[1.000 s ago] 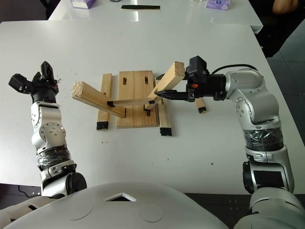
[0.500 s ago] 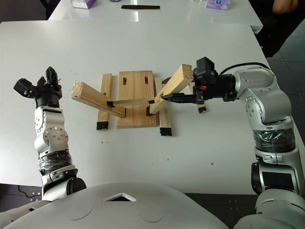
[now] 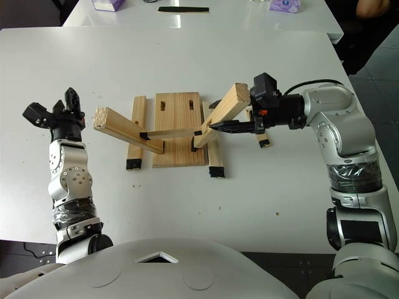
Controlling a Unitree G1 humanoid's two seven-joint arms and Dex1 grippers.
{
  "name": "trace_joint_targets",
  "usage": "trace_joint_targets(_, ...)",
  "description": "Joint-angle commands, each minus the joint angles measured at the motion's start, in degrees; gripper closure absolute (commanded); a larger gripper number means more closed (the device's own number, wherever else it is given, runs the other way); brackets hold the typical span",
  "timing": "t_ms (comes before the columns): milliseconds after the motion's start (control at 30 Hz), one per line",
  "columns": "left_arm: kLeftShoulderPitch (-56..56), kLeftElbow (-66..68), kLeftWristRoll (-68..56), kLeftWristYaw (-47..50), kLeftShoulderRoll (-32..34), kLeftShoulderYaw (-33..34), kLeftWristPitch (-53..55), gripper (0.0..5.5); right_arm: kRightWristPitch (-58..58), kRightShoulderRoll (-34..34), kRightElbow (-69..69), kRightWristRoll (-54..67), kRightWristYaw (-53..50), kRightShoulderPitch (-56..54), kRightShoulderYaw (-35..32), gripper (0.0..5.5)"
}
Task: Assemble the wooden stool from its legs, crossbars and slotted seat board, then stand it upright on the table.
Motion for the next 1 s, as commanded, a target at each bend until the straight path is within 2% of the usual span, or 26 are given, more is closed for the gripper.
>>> trace_joint_targets(33, 1.34, -1.64, 0.83, -0.33, -0.43, -1.16, -0.13, 2.46, 1.61, -1.51, 1.01, -2.52, 1.17, -0.32, 2.29, 3.46)
trace_joint_targets(200, 0.67, -2.49, 2.27, -1.24, -0.05, -3.75, 0.1, 2.46, 1.46, -1.15, 0.38, -3.79, 0.53, -0.25, 4.61, 3.46)
trace_joint_targets(1000, 1.35, -3.99, 5.18, -1.16, -0.76, -6.66, -1.19, 2.46, 3.3, -2.97, 0.14, -2.91, 1.02, -1.29, 3.77, 3.46)
